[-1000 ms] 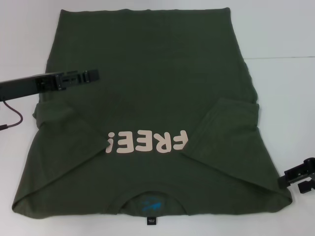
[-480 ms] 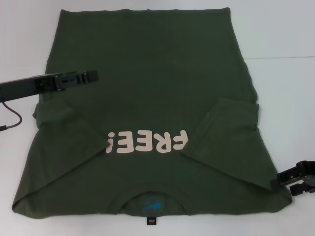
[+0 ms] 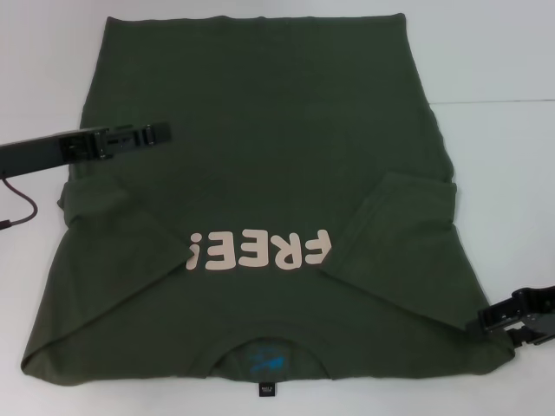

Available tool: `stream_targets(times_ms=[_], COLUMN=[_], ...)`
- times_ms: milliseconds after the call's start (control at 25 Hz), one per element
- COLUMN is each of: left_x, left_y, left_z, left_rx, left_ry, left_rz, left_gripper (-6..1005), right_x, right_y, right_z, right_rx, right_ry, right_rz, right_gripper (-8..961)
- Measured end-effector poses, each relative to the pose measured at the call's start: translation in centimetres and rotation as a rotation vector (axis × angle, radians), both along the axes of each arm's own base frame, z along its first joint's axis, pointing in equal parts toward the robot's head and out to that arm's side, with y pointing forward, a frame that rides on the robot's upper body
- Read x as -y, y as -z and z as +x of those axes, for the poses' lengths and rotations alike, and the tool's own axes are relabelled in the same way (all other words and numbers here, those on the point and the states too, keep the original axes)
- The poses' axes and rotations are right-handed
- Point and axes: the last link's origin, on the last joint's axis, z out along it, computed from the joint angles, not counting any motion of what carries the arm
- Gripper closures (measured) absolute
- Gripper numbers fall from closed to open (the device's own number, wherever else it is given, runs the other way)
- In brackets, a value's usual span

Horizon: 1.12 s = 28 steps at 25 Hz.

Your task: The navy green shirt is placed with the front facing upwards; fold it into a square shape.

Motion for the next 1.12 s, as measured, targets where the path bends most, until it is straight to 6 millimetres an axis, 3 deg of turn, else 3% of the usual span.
stream_targets(times_ms=[400, 840, 1120], left_x=[0.03, 0.12, 0.12], left_y=[0.01, 0.03, 0.07], left_z=[-0.04, -0.16, -0.17], left_rx=[0.001, 0.002, 0.002], left_ry=[-0.002, -0.005, -0.007], left_rz=[0.001, 0.001, 0.001], left_gripper=[127, 135, 139], right_x=[0.25, 0.19, 0.20], right_y=[0.67, 0.68, 0.45], right_z=[0.24, 0.52, 0.67], right_rx=[-0.004, 0.007, 0.010], right_ry=[0.010, 0.017, 0.015], right_rz=[-0.012, 0.011, 0.014], right_gripper=[243, 457, 747])
